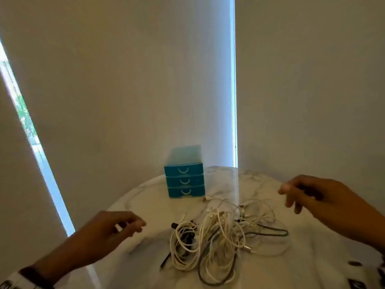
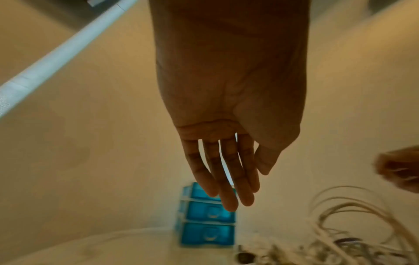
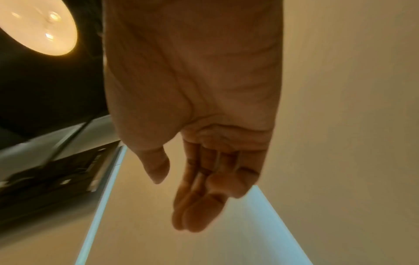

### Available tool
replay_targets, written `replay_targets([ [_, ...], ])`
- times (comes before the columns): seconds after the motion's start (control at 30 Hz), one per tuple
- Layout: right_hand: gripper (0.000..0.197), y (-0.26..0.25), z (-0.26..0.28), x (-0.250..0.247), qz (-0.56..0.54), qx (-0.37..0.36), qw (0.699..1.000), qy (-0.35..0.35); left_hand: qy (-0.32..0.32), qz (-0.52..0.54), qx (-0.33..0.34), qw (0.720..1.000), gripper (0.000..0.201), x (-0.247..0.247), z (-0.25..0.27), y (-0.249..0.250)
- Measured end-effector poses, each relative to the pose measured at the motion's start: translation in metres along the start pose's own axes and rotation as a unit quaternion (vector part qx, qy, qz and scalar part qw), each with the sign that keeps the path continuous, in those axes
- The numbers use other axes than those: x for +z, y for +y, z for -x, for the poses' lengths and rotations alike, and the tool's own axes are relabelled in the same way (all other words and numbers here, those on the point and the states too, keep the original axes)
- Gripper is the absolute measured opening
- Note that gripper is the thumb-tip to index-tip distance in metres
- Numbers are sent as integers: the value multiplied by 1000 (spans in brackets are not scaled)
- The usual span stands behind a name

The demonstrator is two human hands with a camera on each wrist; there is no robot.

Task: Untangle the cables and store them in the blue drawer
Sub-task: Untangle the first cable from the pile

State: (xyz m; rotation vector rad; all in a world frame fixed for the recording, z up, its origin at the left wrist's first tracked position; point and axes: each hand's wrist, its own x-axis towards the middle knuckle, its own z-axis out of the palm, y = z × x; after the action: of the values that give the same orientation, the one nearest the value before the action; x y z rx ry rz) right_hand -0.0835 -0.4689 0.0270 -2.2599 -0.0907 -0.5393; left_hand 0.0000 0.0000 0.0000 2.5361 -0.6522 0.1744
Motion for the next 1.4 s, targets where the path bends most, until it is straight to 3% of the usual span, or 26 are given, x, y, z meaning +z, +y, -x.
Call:
replay_targets([
  [0.13,65,-28,-31,68,193,7,962,-193,-186,-43,38,981,50,50,-57,61],
  [0.2,59,-21,-45,103,195,3,957,-213,-231,-62,63,969,57,76,-68,81],
  [0.27,51,-12,-60,132,166,6,968,-191,-237,-141,73,958,60,98,-77,85],
  [0.33,42,-7,-77,159,110,8,978,-176,-204,-185,31,961,63,118,-93,83],
  [0.43,38,-4,-96,190,-14,32,987,-158,-182,-89,-29,979,109,120,-125,69],
  [0.53,36,-3,-107,207,-166,105,975,-105,-162,-70,-4,984,58,112,-152,47],
  [0.57,37,-1,-110,211,-195,127,969,-81,-160,-63,-4,985,55,114,-157,38],
  [0.73,46,4,-114,223,-283,174,943,-16,-160,-58,-56,984,72,122,-157,17],
  [0.9,42,10,-117,230,-303,102,947,-2,-181,-49,-94,978,75,124,-142,10],
  [1.03,39,8,-112,238,-290,45,955,-49,-147,-51,-87,984,58,104,-135,-2],
  [1.13,36,13,-112,239,-282,28,958,-42,-93,84,-39,991,57,81,-140,-9],
  [1.2,35,14,-113,238,-281,24,959,-23,-39,188,7,981,63,78,-150,-9],
  [1.3,33,7,-111,235,-291,19,956,-27,37,264,16,964,63,89,-169,-4],
  [1.4,34,-3,-111,223,-330,20,943,-34,2,282,18,959,49,101,-175,-4],
])
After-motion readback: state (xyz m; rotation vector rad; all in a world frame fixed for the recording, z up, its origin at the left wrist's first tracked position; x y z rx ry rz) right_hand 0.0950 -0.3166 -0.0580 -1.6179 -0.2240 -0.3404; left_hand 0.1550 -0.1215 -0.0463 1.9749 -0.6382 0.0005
